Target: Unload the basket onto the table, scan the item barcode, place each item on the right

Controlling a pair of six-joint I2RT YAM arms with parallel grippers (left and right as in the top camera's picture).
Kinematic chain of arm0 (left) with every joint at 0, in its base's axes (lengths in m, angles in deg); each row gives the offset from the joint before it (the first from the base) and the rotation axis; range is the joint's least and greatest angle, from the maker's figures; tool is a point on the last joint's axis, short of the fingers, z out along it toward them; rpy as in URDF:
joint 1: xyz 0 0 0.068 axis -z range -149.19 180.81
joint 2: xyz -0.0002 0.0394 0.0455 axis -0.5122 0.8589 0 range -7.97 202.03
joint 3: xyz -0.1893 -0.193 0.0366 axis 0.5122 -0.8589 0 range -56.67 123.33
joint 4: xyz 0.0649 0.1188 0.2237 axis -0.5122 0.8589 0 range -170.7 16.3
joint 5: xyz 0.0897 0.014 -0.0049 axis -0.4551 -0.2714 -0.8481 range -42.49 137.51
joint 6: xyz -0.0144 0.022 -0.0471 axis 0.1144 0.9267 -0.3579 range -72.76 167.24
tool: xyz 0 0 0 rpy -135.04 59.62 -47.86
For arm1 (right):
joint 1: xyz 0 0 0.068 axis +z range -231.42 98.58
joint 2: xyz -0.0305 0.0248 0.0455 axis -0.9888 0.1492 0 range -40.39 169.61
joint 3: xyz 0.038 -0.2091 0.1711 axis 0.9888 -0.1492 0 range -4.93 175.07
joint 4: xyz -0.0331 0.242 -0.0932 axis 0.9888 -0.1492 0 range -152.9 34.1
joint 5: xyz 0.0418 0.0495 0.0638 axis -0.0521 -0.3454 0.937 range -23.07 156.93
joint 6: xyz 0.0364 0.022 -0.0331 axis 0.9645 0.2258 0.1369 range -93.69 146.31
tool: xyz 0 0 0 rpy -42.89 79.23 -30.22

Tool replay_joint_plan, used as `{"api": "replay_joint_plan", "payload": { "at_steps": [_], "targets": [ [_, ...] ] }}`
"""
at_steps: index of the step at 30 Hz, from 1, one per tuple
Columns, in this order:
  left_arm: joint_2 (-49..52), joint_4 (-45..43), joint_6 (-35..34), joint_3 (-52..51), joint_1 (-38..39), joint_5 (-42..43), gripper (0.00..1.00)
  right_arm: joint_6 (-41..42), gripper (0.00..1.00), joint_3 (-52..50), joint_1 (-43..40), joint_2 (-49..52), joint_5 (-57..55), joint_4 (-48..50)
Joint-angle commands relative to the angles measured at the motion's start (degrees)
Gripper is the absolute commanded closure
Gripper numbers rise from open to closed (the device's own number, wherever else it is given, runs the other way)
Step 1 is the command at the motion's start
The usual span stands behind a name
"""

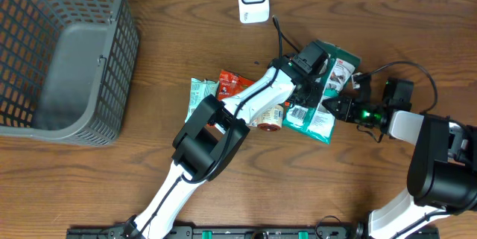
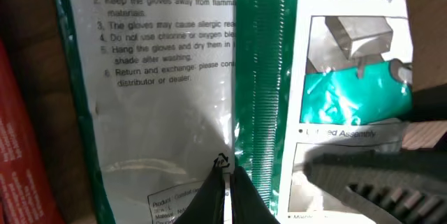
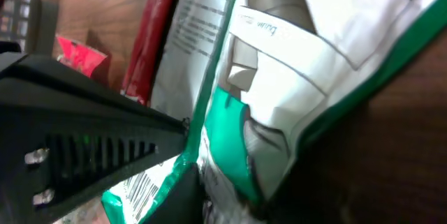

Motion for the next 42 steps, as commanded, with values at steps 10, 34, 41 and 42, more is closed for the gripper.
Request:
{"api": "replay_joint_plan", "payload": {
  "at_steps": [10, 34, 41, 42],
  "targets": [
    [0.9, 0.39, 1.2, 0.83, 0.57, -0.35, 0.92, -0.07, 0.99, -0.55, -1.42, -3.89, 1.05, -0.26],
    [-45.0, 26.16, 0.66, 1.81, -27.85, -16.9, 0.72, -9.38, 0.99, 29.64, 7.65, -35.21, -33.86, -62.88],
    [-45.97, 31.06, -1.44, 1.75, -41.18, -16.87, 0.68, -20.24, 0.99, 37.11, 31.74, -34.49, -55.91, -69.66],
    [-45.97, 31.12, -1.44, 1.75, -41.99, -16.9, 0.68, -21.42, 0.99, 37.11, 34.56, -33.9, -58.21, -69.42]
  ]
}}
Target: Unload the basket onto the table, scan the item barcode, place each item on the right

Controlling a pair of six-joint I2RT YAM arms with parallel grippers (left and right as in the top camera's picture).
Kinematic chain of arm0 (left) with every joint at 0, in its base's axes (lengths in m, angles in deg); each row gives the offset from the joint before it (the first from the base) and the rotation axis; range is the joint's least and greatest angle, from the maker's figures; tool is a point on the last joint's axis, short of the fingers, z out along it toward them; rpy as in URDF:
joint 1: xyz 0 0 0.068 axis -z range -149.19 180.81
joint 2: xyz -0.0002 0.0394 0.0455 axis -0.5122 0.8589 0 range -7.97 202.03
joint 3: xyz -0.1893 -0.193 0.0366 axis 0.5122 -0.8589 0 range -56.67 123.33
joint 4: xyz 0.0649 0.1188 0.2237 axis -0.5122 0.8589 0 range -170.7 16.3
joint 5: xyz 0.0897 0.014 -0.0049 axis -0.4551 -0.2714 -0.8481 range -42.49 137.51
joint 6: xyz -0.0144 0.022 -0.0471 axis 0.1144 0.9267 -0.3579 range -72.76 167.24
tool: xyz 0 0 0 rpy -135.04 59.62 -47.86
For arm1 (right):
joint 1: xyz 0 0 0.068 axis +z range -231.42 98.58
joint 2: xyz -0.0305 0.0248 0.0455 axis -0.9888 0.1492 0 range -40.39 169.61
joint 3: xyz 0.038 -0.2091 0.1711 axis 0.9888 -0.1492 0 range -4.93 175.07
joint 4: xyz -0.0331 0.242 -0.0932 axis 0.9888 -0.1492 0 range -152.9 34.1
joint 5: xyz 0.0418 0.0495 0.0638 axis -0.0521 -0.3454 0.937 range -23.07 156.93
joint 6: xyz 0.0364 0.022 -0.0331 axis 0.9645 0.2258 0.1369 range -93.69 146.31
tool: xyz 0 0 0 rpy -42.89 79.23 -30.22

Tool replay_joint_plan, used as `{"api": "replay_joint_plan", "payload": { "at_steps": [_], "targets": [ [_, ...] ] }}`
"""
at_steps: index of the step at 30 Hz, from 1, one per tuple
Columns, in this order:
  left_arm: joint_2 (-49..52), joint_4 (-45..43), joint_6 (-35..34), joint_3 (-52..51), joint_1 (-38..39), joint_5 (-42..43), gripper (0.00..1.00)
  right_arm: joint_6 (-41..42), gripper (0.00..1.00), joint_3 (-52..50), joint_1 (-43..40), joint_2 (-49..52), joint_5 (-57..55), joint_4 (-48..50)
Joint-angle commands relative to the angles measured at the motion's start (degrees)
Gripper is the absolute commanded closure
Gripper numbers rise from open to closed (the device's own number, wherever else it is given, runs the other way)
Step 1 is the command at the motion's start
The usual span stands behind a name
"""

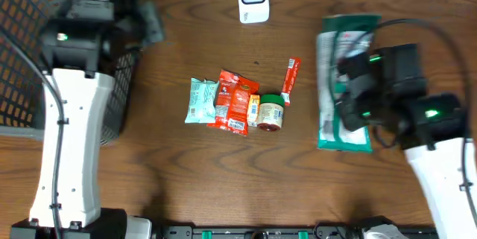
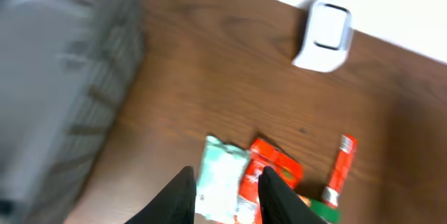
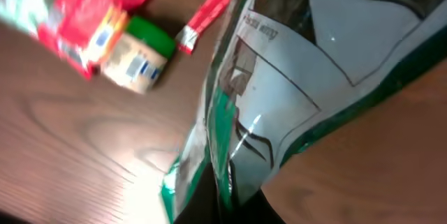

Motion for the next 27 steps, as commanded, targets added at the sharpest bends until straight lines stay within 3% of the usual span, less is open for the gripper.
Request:
{"api": "replay_joint_plan", "payload": {
  "at_steps": [1, 7, 9, 16, 18, 19, 22, 27],
  "targets": [
    [0.0, 0.44, -0.85, 0.31, -4.13, -0.7, 0.67, -8.13, 0.99, 1.07, 10.88, 2.47, -14.97, 0.48],
    [0.0, 0.66, -0.83, 0.31, -5.97, -0.7, 0.55, -18.56, 0.99, 1.07, 24.57, 12.83, -30.91, 1.49],
    [0.0, 0.13, -0.83, 0.31, -5.97, -0.7, 0.55, -22.05, 0.99, 1.07, 26.64, 15.96, -36.11, 6.88],
    [-0.07, -0.39, -0.85, 0.33, -5.97, -0.59, 0.53, -29.2, 0.99, 1.18, 26.73, 17.59, -36.5, 20.41],
    [-0.04, -0.11, -0.85, 0.31, -5.95, -0.46, 0.41, -34.29, 0.99, 1.18, 26.73, 17.66, -32.26, 23.52],
    [-0.04, 0.09, -0.85, 0.31, -5.97, -0.46, 0.26, -35.74, 0.99, 1.18, 26.71, 17.66, -30.16, 23.74],
    [-0.04, 0.24, -0.85, 0.31, -5.97, -0.48, 0.19, -41.24, 0.99, 1.18, 26.58, 17.86, -26.49, 27.3],
    [-0.04, 0.22, -0.85, 0.31, -5.97, -0.48, 0.18, -53.57, 0.99, 1.22, 25.92, 20.35, -26.75, 39.21]
  ]
}}
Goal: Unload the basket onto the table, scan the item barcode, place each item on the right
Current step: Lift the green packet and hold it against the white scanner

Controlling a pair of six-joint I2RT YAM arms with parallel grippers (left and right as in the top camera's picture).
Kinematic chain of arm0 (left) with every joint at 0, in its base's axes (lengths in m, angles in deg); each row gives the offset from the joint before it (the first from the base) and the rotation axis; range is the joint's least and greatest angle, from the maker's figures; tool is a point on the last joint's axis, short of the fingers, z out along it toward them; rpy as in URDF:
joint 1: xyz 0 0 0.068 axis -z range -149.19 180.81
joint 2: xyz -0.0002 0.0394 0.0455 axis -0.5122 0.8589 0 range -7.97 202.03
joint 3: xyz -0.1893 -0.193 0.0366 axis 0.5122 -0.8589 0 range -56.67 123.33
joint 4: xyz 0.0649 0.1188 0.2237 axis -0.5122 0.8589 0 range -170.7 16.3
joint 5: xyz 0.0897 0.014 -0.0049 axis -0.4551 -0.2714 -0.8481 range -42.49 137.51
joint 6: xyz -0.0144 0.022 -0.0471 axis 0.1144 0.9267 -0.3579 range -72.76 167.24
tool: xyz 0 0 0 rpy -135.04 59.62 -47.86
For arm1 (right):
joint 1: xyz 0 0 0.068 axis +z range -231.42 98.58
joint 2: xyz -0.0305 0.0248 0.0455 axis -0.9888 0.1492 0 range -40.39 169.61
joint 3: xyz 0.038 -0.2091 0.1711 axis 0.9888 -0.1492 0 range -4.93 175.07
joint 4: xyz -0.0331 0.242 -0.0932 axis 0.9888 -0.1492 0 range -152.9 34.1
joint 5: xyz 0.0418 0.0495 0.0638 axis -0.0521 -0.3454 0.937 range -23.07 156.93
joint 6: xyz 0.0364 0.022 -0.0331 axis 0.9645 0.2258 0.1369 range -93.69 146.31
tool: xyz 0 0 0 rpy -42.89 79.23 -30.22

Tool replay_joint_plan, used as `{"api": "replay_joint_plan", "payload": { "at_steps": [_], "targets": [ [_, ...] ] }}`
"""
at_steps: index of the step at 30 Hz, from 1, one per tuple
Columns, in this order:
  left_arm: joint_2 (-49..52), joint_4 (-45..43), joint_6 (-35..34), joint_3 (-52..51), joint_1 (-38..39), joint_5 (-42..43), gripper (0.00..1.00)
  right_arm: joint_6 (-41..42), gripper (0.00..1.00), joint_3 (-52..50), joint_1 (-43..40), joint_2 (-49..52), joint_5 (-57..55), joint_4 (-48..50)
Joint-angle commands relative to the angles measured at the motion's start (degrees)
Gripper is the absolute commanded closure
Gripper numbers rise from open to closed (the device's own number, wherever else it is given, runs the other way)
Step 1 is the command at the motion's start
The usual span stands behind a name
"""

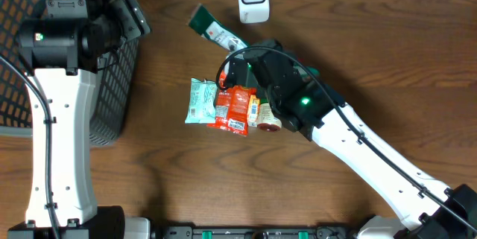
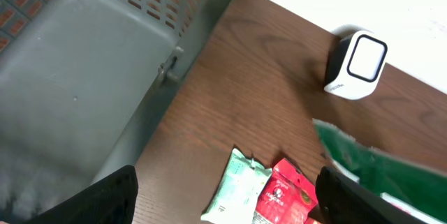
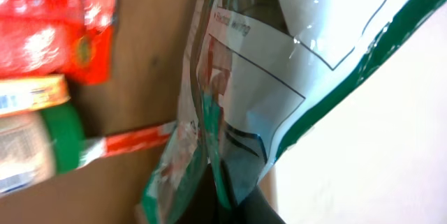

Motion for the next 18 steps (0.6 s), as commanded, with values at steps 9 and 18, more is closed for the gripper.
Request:
{"api": "replay_joint_plan", "payload": {
  "at_steps": [9, 18],
  "targets": [
    [-0.07, 0.09, 0.35, 0.31, -0.13, -0.13, 0.18, -35.06, 0.99, 0.87, -2.27, 15.39, -9.31, 33.0],
    [-0.07, 0.09, 0.35, 0.31, -0.13, -0.13, 0.17, -43.71, 0.99, 0.87, -6.62, 30.27, -0.72, 62.64]
  ]
}}
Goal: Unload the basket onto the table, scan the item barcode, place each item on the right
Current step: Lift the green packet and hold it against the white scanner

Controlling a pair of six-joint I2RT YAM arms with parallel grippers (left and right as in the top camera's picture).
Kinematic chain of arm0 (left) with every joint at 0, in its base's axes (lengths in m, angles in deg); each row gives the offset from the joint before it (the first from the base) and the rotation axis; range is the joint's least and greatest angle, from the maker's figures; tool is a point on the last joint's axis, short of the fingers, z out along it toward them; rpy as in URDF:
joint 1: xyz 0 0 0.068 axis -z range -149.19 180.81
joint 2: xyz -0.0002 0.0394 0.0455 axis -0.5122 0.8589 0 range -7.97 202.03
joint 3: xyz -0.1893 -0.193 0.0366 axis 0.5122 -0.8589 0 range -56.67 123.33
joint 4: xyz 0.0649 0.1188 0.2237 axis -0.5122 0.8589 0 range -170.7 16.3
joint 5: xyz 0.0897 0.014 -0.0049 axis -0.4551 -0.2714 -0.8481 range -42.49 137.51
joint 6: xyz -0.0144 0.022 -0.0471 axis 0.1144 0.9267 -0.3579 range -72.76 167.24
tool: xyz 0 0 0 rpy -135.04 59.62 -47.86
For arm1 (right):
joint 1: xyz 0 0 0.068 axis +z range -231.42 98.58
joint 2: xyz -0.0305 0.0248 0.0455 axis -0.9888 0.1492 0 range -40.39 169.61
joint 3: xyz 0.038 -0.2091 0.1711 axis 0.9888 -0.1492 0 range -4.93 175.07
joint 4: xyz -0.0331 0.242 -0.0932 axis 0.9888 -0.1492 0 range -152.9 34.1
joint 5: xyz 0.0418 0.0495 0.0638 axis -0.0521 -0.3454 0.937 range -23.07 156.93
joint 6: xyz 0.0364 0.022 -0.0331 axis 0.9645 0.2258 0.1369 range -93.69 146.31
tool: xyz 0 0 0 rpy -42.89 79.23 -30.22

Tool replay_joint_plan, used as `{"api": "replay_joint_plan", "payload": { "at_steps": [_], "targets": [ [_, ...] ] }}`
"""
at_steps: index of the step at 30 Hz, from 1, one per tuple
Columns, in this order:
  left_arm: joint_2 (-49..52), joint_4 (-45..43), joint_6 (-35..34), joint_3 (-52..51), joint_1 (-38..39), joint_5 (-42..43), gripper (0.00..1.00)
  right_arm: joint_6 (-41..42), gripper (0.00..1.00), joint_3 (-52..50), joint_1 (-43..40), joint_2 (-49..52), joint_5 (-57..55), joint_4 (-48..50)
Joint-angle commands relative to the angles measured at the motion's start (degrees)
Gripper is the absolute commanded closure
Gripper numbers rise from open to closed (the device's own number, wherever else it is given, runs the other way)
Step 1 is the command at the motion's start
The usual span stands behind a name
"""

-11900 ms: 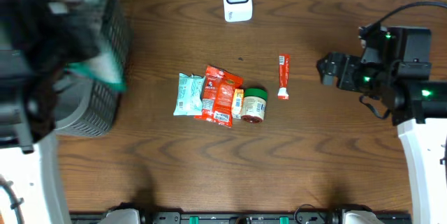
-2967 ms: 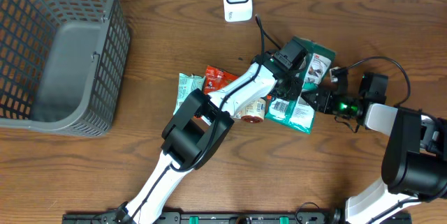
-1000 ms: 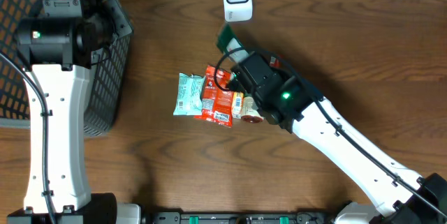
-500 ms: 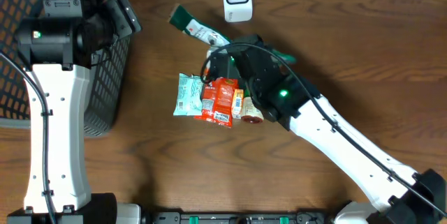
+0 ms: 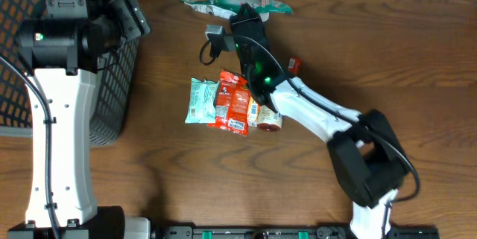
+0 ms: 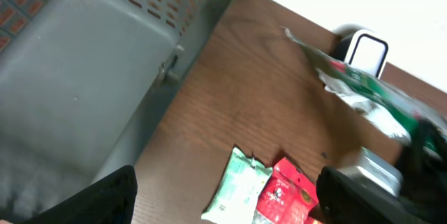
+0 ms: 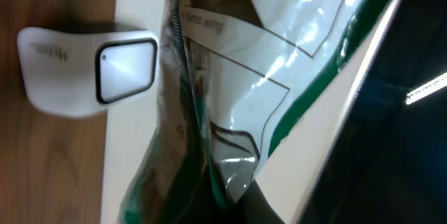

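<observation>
The item is a green and white glove packet [image 5: 223, 4], held in the air just in front of the white scanner at the table's far edge. My right gripper [image 7: 230, 197] is shut on the packet's [image 7: 237, 91] lower edge, with the scanner [image 7: 91, 70] close on its left. My left gripper [image 6: 223, 206] stands open and holds nothing, high beside the basket. Its view looks down on the packet [image 6: 356, 88] and the scanner [image 6: 363, 51].
A grey mesh basket [image 5: 45, 112] fills the left end under my left arm. In mid-table lie a mint packet [image 5: 201, 100], a red packet [image 5: 235, 101], a small green-lidded jar [image 5: 270, 120] and a red stick sachet [image 5: 293, 65].
My right gripper has carried the glove packet from above the heap of small items up to the scanner, where it now hangs level. The left arm has not moved.
Both grippers were shut on the glove packet just right of the heap. Then the left had let go and stood by the basket, while the right held the packet at the table's right side. Then the packet was over the heap, and now at the scanner.
</observation>
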Motion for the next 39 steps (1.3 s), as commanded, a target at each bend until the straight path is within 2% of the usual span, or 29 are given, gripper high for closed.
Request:
{"api": "replay_joint_plan", "payload": {
  "at_steps": [1, 3, 5, 9, 16, 19, 28, 31, 39],
  "targets": [
    [-0.07, 0.0, 0.35, 0.31, -0.13, -0.15, 0.17, -4.02, 0.99, 0.39, -2.16, 4.98, 5.44, 7.65],
    [-0.07, -0.02, 0.33, 0.31, -0.13, -0.15, 0.17, -4.02, 0.99, 0.42, -3.5, 8.35, 10.93, 16.02],
    [-0.07, -0.02, 0.35, 0.31, -0.13, -0.15, 0.17, -4.02, 0.99, 1.07, -4.15, 9.99, 13.86, 17.59],
    [-0.07, -0.02, 0.33, 0.31, -0.13, -0.15, 0.17, -3.93, 0.99, 5.79, -5.38, 13.55, 14.32, 12.46],
    [-0.07, 0.0, 0.35, 0.31, -0.13, -0.15, 0.17, -1.7, 0.99, 24.26, -5.73, 22.21, 10.54, 2.73],
    [-0.07, 0.0, 0.35, 0.31, -0.13, -0.15, 0.17, -1.88, 0.99, 27.58, -5.73, 23.41, 11.3, 0.02],
    [-0.07, -0.02, 0.35, 0.31, -0.13, -0.15, 0.17, -1.6, 0.99, 27.8, -7.45, 26.91, 14.4, -1.49],
    [-0.07, 0.0, 0.35, 0.31, -0.13, -0.15, 0.17, 3.89, 0.99, 27.8, -7.3, 27.52, 14.45, -3.06],
    [-0.07, -0.02, 0.35, 0.31, -0.13, -0.15, 0.17, 11.58, 0.99, 27.8, -5.81, 27.52, 13.05, -5.35]
  ]
}}
